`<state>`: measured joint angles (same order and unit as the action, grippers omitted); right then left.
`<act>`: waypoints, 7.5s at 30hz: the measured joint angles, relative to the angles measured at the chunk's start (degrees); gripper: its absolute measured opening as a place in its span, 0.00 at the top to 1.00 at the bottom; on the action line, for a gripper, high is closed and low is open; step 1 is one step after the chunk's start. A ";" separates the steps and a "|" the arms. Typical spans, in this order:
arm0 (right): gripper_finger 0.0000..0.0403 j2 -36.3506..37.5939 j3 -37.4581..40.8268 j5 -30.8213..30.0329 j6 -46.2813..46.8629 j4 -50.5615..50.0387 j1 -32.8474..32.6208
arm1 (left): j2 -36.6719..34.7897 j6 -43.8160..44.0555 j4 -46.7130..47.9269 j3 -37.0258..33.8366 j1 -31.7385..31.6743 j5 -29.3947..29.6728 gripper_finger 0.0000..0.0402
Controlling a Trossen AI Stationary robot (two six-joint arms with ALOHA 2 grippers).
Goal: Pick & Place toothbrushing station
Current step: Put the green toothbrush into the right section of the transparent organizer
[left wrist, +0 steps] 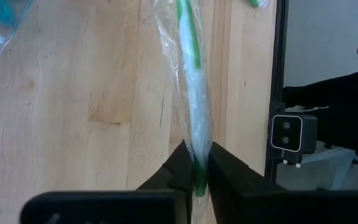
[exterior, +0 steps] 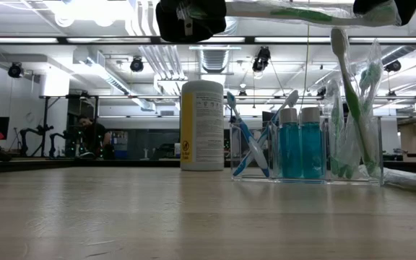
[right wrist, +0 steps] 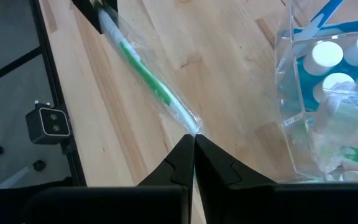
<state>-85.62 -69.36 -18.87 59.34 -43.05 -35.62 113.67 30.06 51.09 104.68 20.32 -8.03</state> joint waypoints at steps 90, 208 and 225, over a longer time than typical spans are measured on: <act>0.96 0.00 0.04 1.39 -6.44 0.47 0.02 | -0.02 -4.50 -1.98 0.00 0.00 -1.43 0.90; 0.76 24.33 -8.85 -41.04 -62.71 29.31 -22.16 | -5.95 -28.36 -51.33 -0.02 -4.22 16.94 0.90; 0.80 23.38 -8.85 -37.79 -67.33 34.90 -21.92 | -5.95 -28.19 -51.54 -0.04 -4.37 16.74 0.88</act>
<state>-62.25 -78.22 -56.67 -7.99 -8.14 -57.54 107.72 1.88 -0.45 104.64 15.94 8.71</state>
